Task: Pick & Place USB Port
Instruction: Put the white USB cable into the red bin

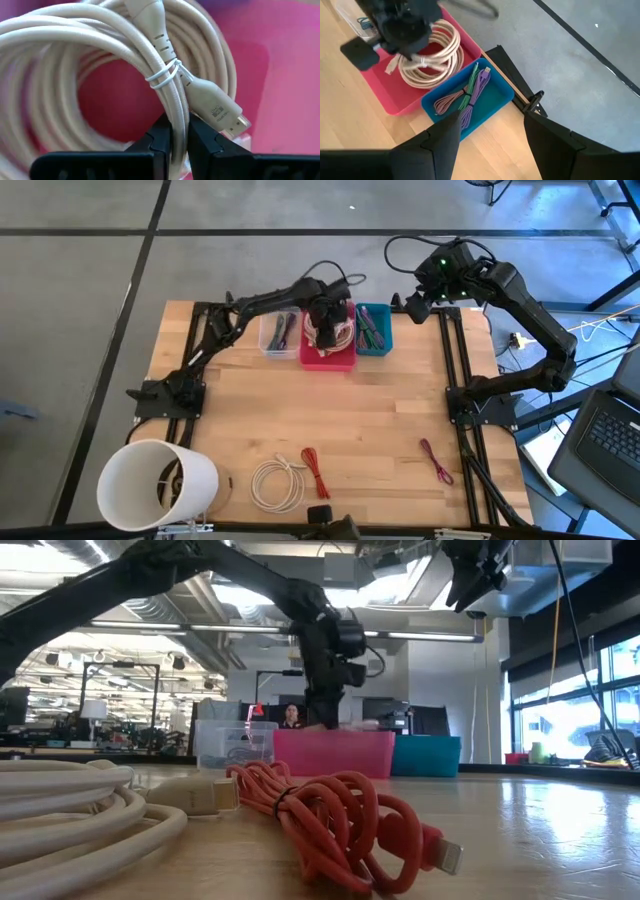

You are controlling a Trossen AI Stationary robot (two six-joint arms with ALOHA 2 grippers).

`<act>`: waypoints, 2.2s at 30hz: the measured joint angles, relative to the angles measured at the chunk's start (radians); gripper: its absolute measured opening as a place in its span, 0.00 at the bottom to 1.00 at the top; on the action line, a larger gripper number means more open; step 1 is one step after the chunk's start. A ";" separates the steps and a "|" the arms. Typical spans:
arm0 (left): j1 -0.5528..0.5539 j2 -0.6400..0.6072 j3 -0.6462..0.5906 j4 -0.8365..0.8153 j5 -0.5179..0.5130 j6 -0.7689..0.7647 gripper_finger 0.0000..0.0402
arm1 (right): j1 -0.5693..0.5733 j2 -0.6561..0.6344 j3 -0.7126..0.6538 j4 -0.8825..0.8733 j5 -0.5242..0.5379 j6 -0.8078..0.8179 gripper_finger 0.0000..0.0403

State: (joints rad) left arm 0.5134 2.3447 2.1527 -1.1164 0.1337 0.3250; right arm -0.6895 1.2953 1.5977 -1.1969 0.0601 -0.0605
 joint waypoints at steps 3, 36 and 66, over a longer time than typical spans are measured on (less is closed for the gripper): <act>-0.011 0.032 0.000 0.003 -0.003 0.000 0.08 | 0.000 0.000 0.000 -0.001 0.000 0.000 0.54; -0.544 -0.402 -0.189 -0.307 0.015 -0.462 0.59 | 0.000 0.000 0.000 -0.053 0.000 -0.034 0.55; -0.998 -0.434 -0.915 0.279 -0.005 -0.476 0.51 | 0.000 0.000 0.000 -0.043 -0.008 0.005 0.55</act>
State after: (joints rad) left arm -0.4847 1.9102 1.2374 -0.8376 0.1291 -0.1512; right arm -0.6895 1.2953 1.5978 -1.2399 0.0517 -0.0551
